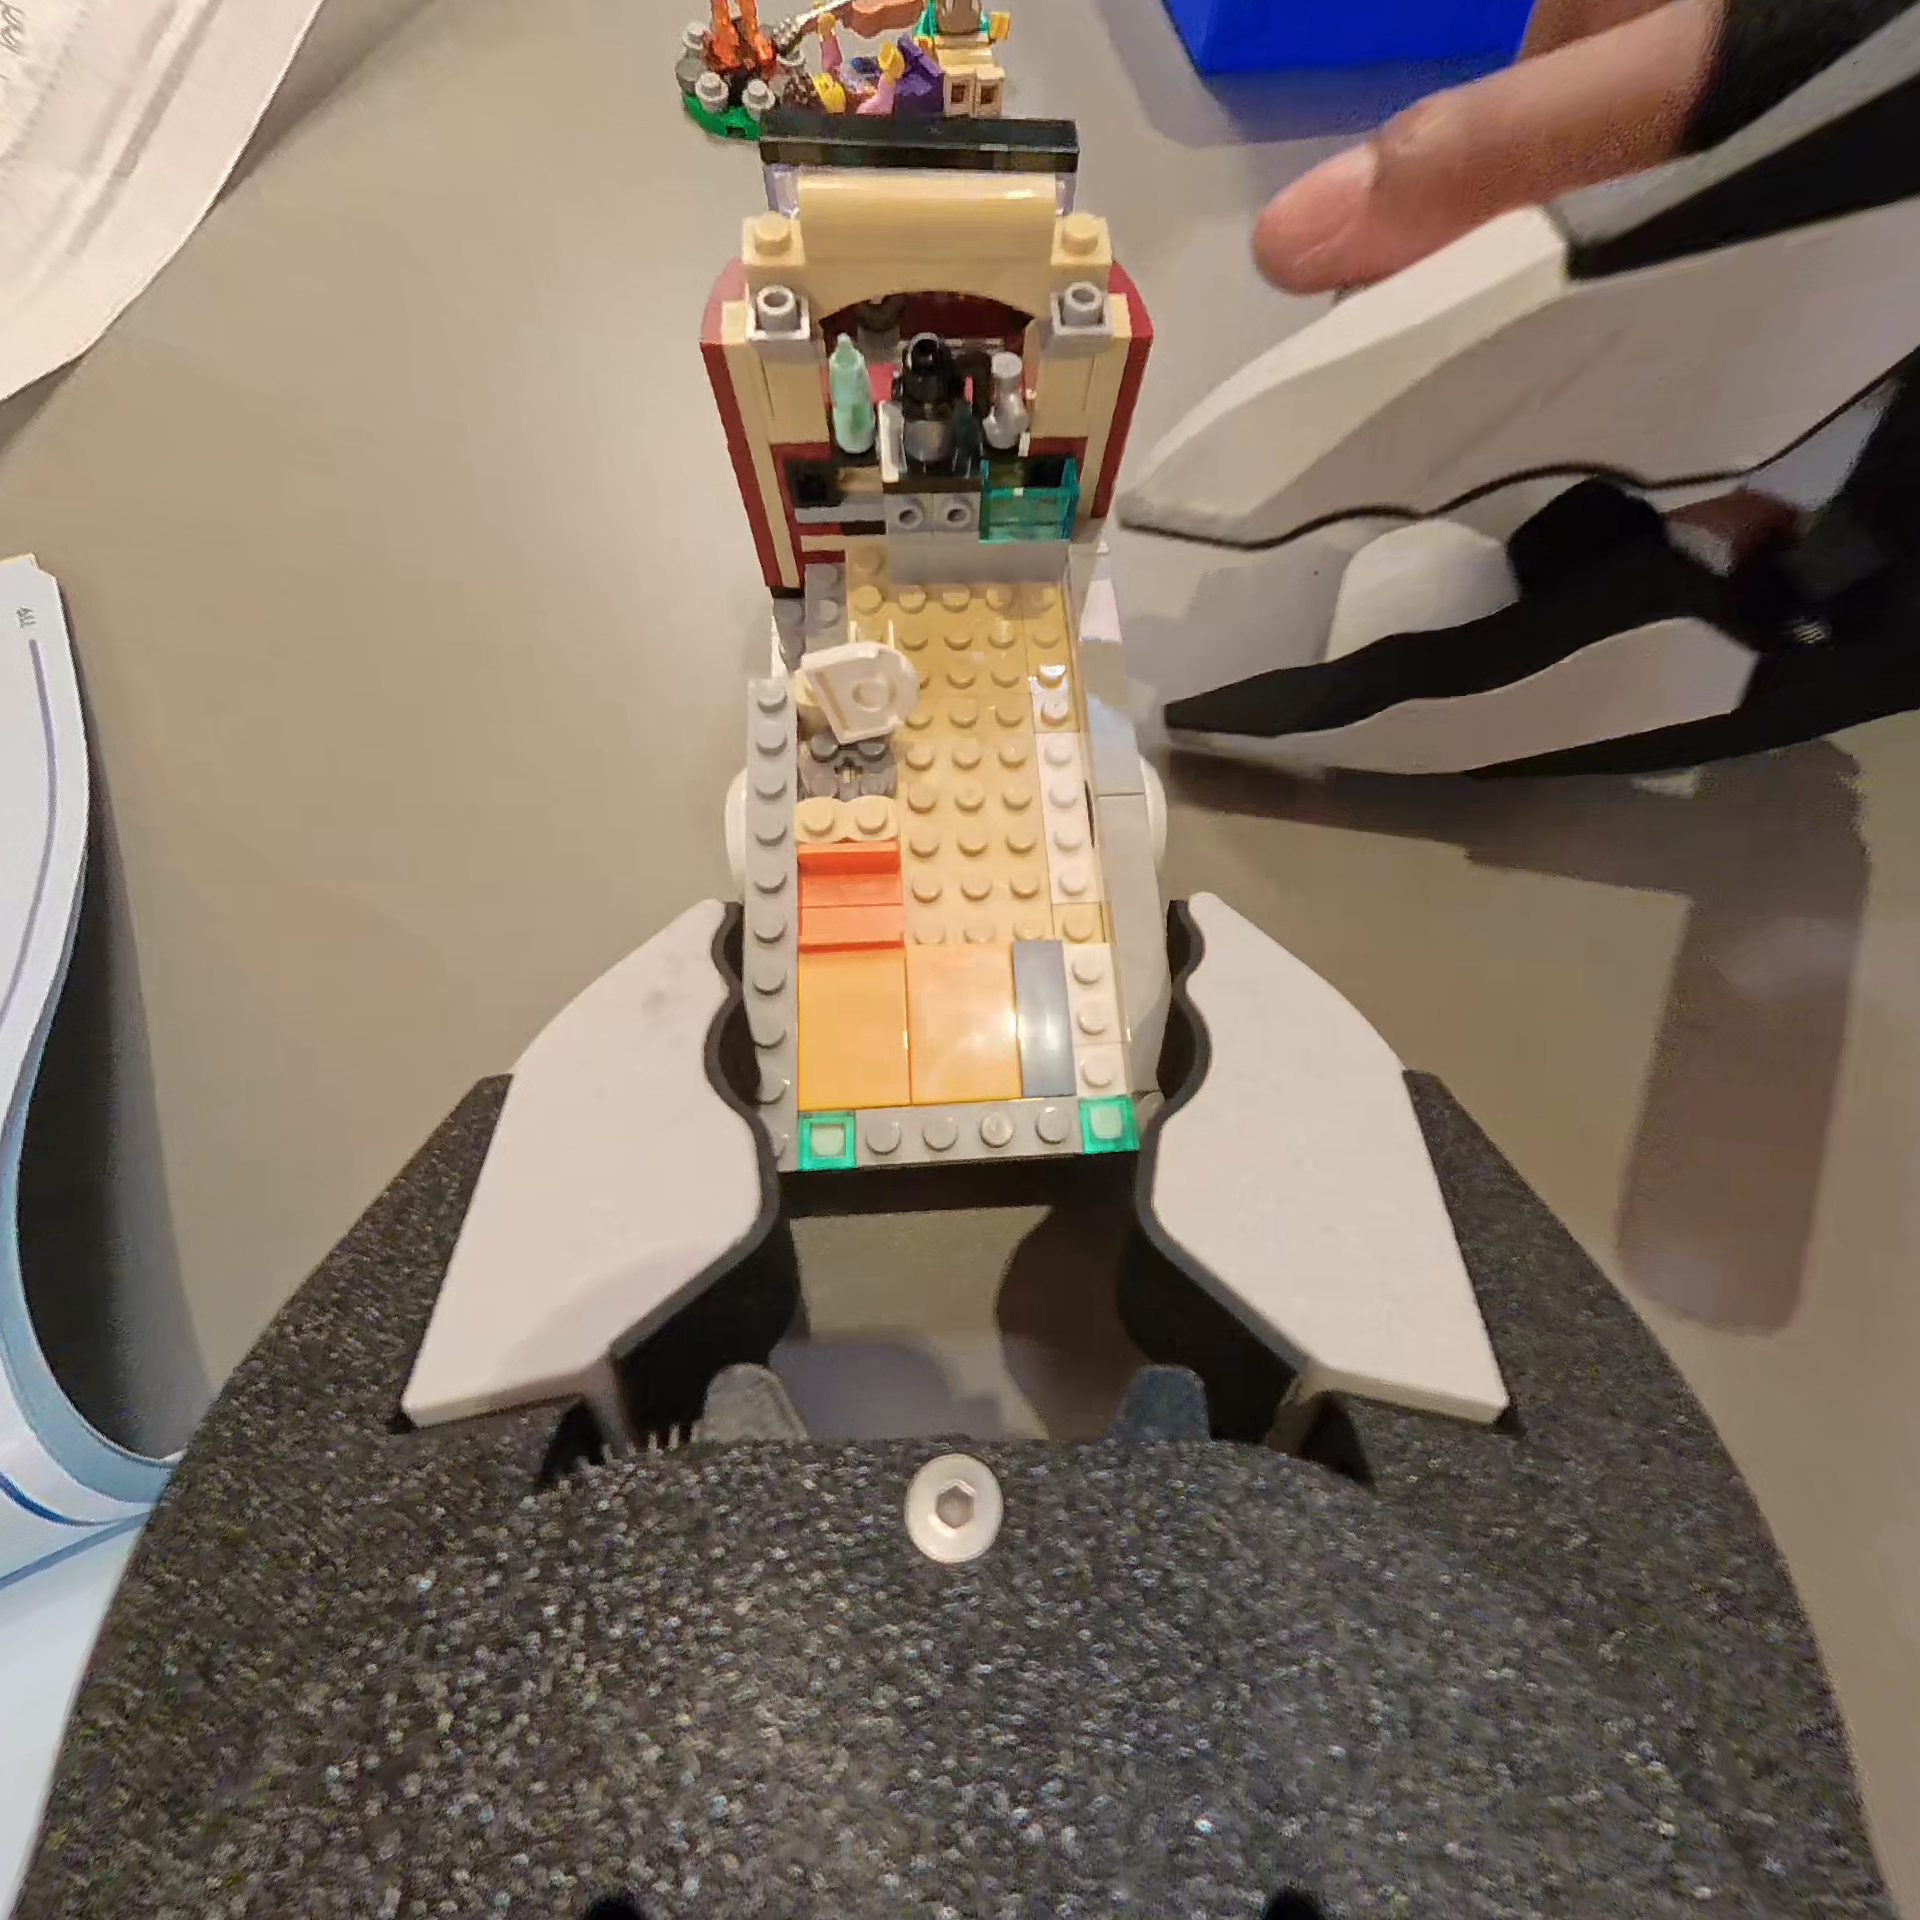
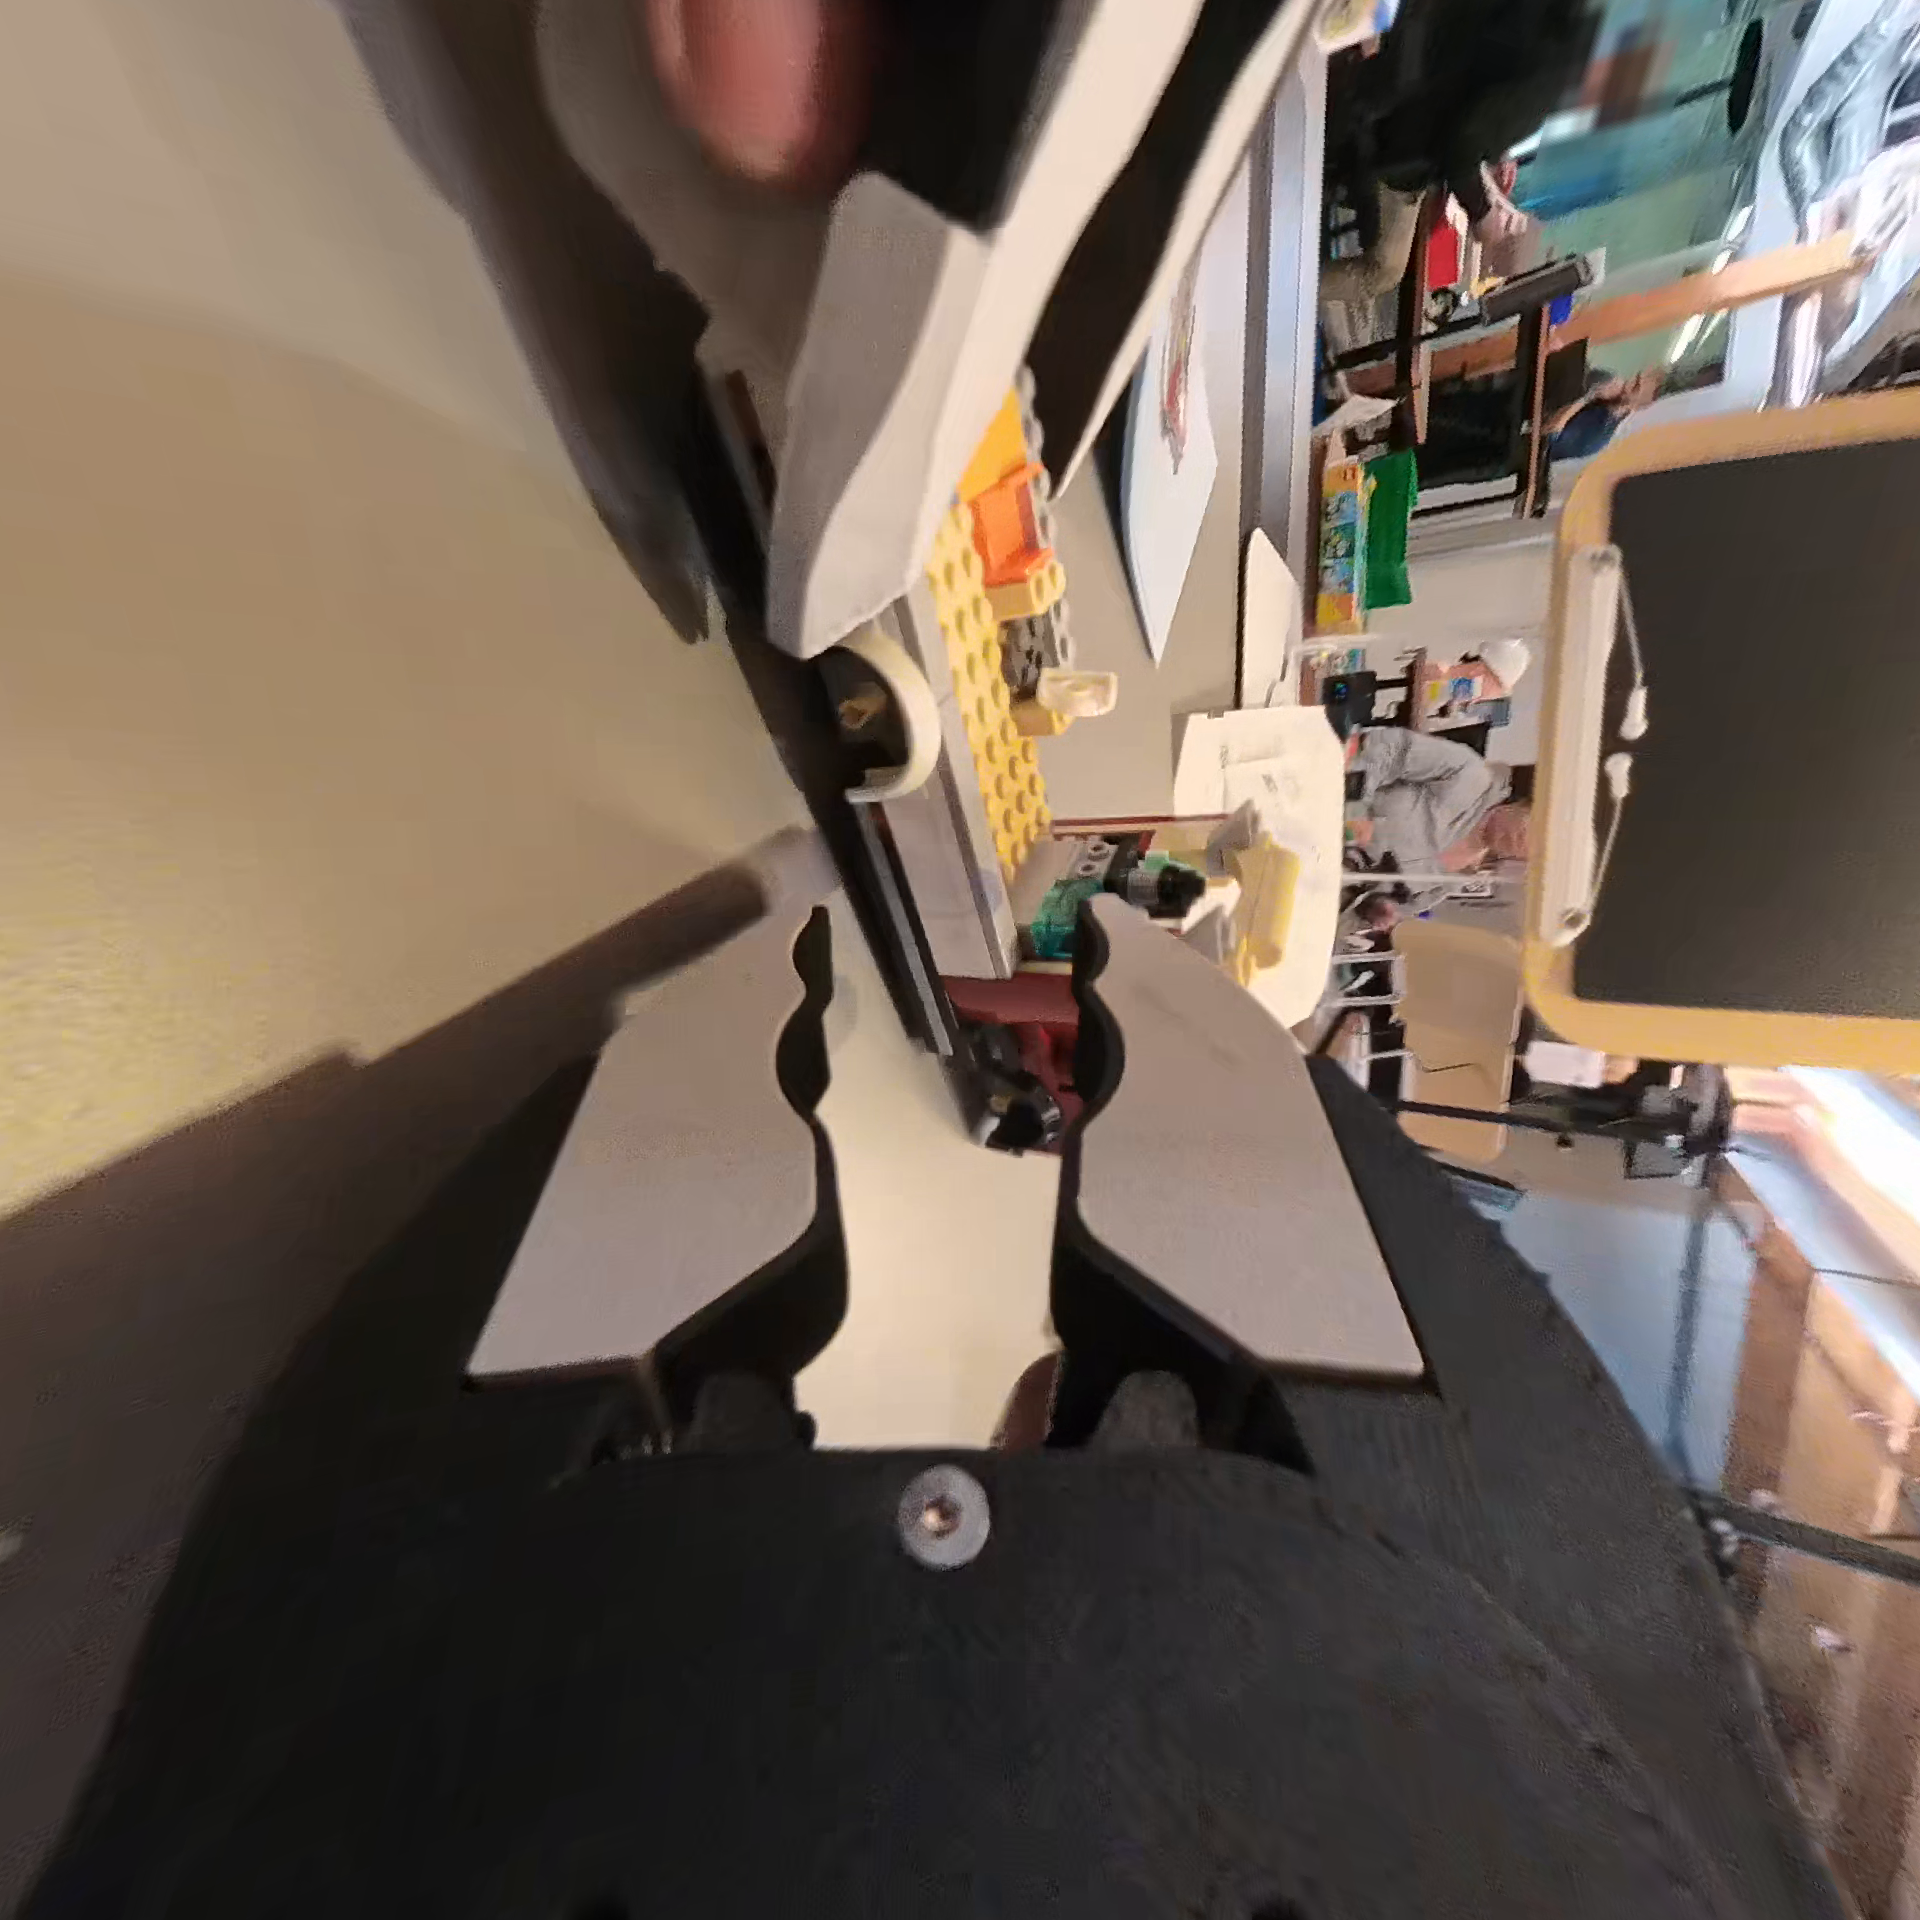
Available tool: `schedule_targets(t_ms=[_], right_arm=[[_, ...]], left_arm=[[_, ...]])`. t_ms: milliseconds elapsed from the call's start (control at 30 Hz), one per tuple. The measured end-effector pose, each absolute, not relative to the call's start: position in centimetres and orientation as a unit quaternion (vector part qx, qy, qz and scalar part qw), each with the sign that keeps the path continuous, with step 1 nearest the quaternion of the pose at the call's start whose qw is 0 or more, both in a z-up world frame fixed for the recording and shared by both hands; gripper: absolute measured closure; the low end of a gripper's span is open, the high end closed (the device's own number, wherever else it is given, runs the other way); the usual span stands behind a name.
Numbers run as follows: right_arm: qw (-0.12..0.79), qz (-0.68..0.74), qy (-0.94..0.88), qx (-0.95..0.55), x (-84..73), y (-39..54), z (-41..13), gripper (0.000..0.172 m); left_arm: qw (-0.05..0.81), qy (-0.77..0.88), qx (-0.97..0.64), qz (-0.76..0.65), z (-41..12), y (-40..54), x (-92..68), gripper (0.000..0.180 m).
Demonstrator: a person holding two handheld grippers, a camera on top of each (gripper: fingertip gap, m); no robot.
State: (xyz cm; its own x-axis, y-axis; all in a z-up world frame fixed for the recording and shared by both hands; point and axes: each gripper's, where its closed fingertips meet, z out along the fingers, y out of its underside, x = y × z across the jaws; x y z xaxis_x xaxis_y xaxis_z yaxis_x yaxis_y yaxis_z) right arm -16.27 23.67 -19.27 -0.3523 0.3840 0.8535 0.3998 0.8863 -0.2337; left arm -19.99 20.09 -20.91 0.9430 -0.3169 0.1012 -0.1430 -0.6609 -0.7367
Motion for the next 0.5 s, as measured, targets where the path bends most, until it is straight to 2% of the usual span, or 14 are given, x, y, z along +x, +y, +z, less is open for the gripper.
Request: schedule_targets(t_ms=[500], right_arm=[[0.586,-0.099,-0.800,-0.086,-18.8,23.4,-19.6,0.140]], left_arm=[[0.400,0.105,-0.901,-0.130,-20.2,20.2,-20.6,0.104]])
